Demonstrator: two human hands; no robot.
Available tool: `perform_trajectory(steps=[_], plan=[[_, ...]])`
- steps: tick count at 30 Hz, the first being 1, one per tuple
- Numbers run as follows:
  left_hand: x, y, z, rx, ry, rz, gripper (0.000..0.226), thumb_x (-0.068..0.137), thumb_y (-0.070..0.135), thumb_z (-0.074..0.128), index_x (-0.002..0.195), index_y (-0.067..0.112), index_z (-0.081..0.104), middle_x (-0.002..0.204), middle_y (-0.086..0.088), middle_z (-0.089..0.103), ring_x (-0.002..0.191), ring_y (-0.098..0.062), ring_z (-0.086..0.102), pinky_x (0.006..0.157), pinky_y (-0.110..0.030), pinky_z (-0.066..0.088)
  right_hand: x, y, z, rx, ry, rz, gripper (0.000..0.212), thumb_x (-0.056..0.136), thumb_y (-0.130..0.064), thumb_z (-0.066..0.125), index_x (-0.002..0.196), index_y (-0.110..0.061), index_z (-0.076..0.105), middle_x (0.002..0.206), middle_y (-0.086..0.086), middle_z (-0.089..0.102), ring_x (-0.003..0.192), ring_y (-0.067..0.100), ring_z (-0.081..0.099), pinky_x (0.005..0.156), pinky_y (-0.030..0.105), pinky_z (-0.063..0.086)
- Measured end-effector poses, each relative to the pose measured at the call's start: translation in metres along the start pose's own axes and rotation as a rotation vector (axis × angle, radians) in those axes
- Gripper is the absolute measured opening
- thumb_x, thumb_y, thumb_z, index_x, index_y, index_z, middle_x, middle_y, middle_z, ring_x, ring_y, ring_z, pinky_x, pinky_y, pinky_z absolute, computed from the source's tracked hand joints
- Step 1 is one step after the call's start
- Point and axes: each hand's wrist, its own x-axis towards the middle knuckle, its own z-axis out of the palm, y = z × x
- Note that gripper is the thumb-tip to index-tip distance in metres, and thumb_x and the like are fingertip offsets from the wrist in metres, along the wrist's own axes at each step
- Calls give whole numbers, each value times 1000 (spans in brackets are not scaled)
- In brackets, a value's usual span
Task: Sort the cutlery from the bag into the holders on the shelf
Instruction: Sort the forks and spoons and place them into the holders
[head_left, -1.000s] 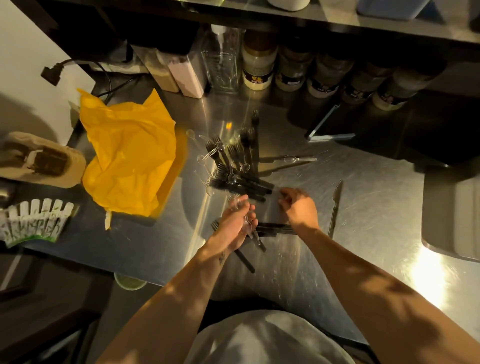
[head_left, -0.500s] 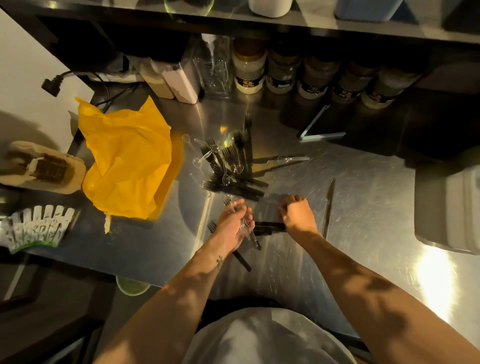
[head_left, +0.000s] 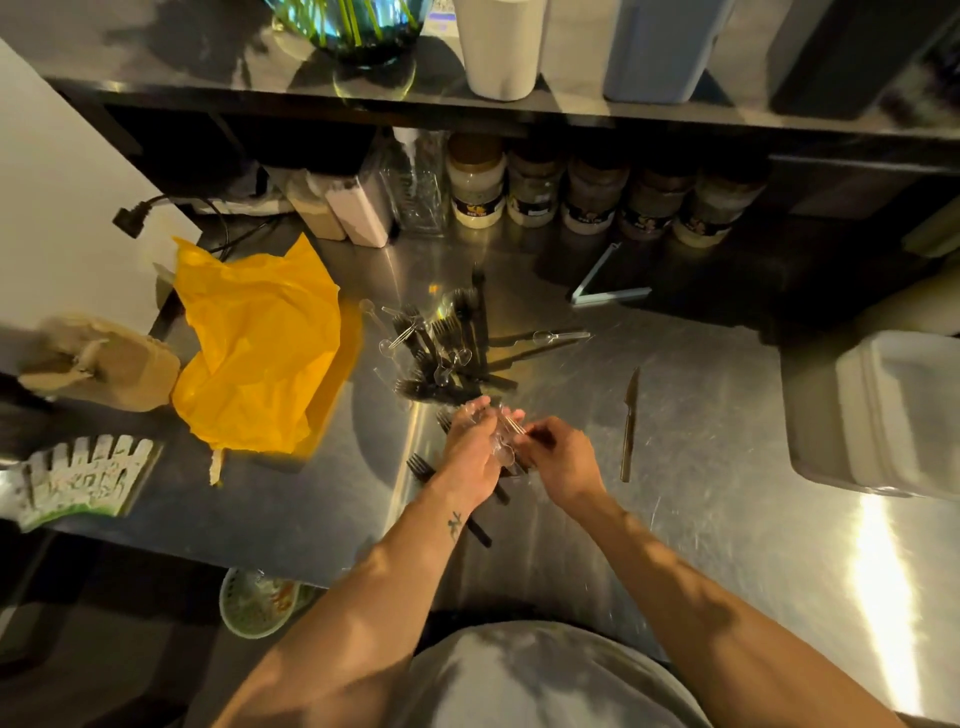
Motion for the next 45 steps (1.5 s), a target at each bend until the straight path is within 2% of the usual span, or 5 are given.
perform_trajectory(steps=[15,19,24,30,45], plan=[[-46,19,24,-137,-51,177,15,102,0,50,114,8,53,86,-10,62,77,-20,68,72,-34,61,-24,-44,-6,333,72,154,23,88,-31,79,91,-11,70,76,1,73,73,17,70,66,28,56],[-48,30,27,-136,-16,226,31,102,2,53,132,11,51,95,-11,62,85,-22,66,76,-37,60,-35,-54,-2,766,-27,311,44,105,-47,48,99,-8,68,82,3,74,74,13,70,76,32,52],[-54,29,43,-44,8,295,24,103,8,55,125,16,53,89,-8,61,76,-18,62,76,-35,58,-34,-77,1,1072,-196,399,90,98,-74,12,128,-7,66,131,16,67,130,30,57,118,45,34],[-56,43,54,69,-20,363,22,104,11,53,126,15,51,81,-4,56,67,-13,55,66,-28,52,-38,-106,-9,1140,-212,369,84,100,-71,11,115,-9,67,99,8,78,110,26,64,100,42,43],[-47,184,135,149,-161,555,15,104,14,54,118,19,55,82,-5,57,67,-14,56,65,-31,52,38,-209,-47,1141,-106,122,60,105,-54,36,144,-11,49,131,12,65,124,29,59,116,44,38]])
